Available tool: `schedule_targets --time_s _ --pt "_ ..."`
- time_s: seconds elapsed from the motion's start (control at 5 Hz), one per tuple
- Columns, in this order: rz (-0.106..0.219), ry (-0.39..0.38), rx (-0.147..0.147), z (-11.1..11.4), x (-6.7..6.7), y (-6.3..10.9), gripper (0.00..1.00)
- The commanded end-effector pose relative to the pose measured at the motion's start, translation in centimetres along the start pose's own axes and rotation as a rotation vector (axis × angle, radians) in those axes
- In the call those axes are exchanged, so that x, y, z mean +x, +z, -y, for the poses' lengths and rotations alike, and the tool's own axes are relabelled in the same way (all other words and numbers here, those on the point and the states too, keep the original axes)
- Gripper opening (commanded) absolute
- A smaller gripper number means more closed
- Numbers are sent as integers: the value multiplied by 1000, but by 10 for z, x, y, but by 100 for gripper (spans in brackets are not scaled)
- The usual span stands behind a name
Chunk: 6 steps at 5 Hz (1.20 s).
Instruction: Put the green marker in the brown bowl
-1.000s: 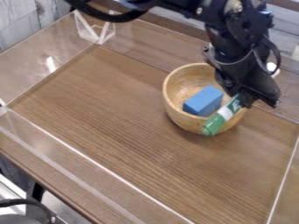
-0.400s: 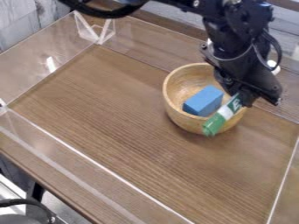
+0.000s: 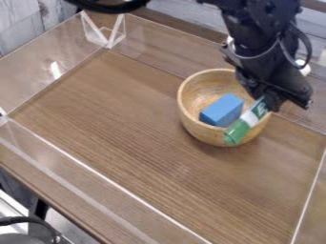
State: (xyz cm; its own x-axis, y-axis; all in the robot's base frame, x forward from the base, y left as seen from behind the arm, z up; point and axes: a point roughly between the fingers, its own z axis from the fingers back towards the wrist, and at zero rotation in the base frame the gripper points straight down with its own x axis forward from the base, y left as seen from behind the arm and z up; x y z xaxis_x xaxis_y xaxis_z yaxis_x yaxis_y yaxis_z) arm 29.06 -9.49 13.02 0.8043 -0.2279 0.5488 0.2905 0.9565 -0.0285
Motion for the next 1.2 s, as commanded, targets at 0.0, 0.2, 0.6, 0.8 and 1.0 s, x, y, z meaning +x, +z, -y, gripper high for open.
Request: schedule_targets --time_s 0.0,0.2,0.6,0.8,1.0 --pt "67 -9 -8 3 17 22 0" --pt "73 -14 -11 4 15 30 0" --pt "70 -27 -23 8 13 38 0" --pt "65 -33 -29 10 12 42 0" --pt "57 -39 -35 12 11 46 0"
